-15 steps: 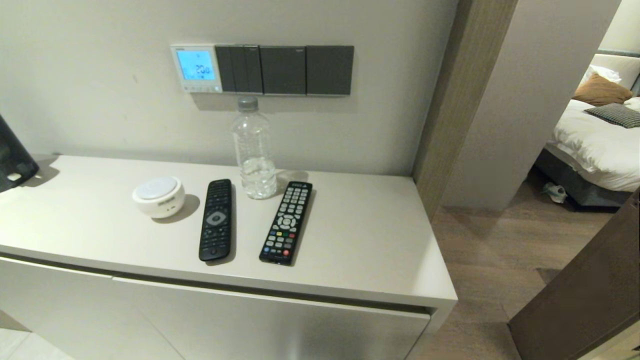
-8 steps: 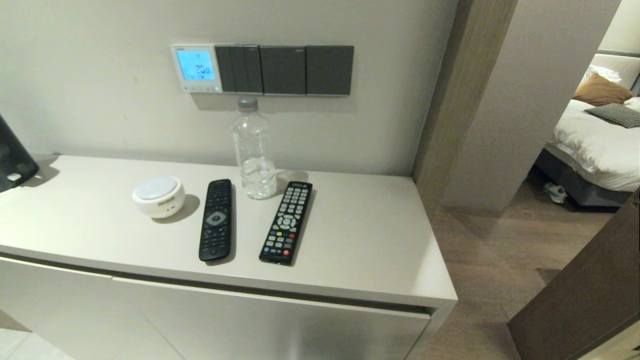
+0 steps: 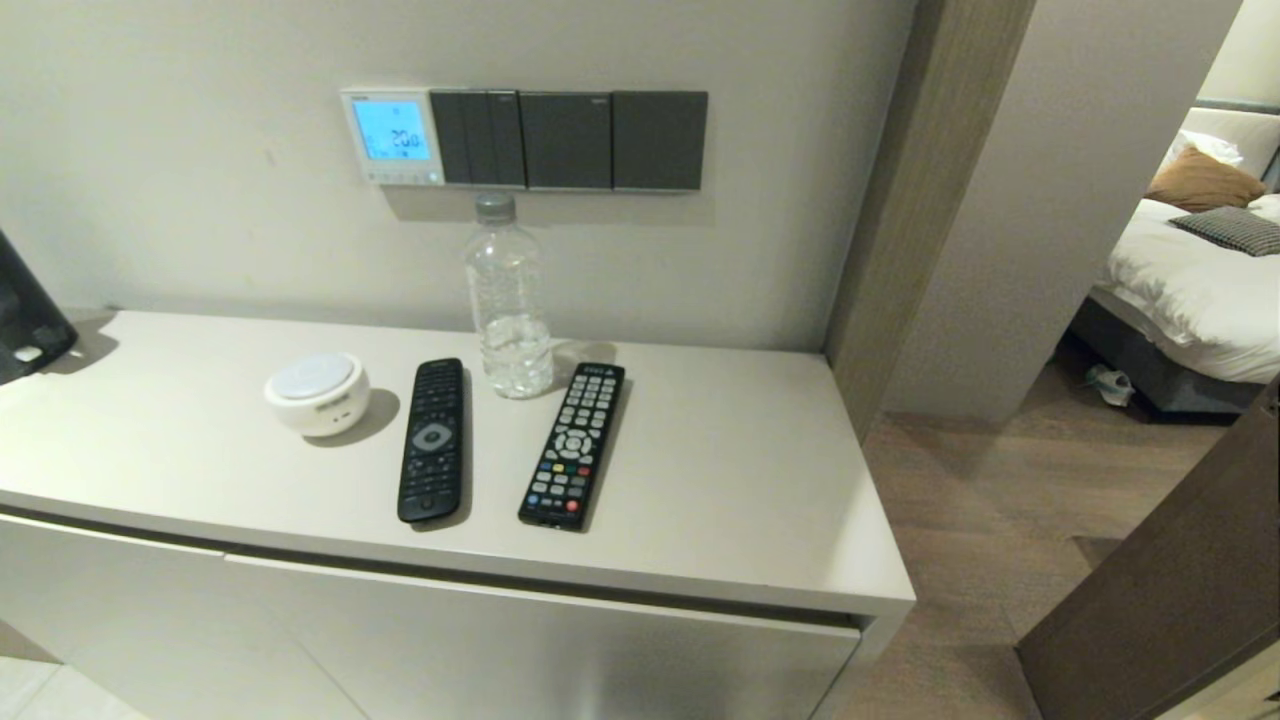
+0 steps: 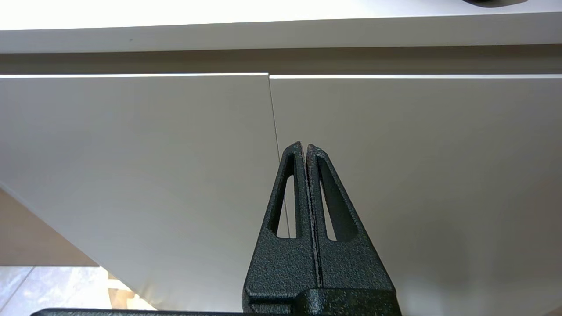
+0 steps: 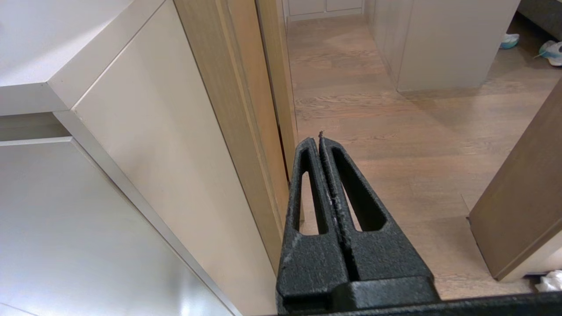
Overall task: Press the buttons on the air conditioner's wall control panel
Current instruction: Turn off the central air conditioner
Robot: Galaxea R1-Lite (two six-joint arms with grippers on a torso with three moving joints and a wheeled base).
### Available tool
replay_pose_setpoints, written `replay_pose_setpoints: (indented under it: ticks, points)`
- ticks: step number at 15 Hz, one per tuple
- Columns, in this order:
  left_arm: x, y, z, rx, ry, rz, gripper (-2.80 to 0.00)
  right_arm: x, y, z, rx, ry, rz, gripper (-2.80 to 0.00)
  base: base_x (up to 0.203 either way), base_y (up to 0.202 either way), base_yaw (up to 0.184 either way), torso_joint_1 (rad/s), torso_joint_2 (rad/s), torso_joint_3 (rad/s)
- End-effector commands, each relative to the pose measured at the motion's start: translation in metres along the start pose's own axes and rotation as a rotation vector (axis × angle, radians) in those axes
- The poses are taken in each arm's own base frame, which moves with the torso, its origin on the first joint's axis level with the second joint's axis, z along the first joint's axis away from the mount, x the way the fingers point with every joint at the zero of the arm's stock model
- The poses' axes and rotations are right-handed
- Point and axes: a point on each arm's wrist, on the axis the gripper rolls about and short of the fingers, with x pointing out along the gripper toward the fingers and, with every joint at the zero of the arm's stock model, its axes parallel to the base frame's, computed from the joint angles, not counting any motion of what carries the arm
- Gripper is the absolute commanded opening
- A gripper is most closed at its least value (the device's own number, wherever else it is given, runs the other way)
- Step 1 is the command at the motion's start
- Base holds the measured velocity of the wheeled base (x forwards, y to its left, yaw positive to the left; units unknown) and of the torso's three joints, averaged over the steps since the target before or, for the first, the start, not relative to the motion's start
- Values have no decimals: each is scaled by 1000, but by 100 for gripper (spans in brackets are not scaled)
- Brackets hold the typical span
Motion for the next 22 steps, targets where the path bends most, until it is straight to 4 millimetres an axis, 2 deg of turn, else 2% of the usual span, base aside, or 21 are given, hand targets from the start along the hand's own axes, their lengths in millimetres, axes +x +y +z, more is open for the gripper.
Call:
replay_pose_setpoints:
  ticks: [1,17,19,22]
  points:
    - [0,0,0,4,2,-1,-280,0,0,0,0,3,0,-280,0,0,0,0,0,0]
    - [0,0,1,1,-12,1,-280,0,0,0,0,3,0,-280,0,0,0,0,0,0]
    - [-2,1,7,1,-34,2,-280,0,0,0,0,3,0,-280,0,0,0,0,0,0]
    - [0,3,29,-1,-30,-1,-280,0,0,0,0,3,0,-280,0,0,0,0,0,0]
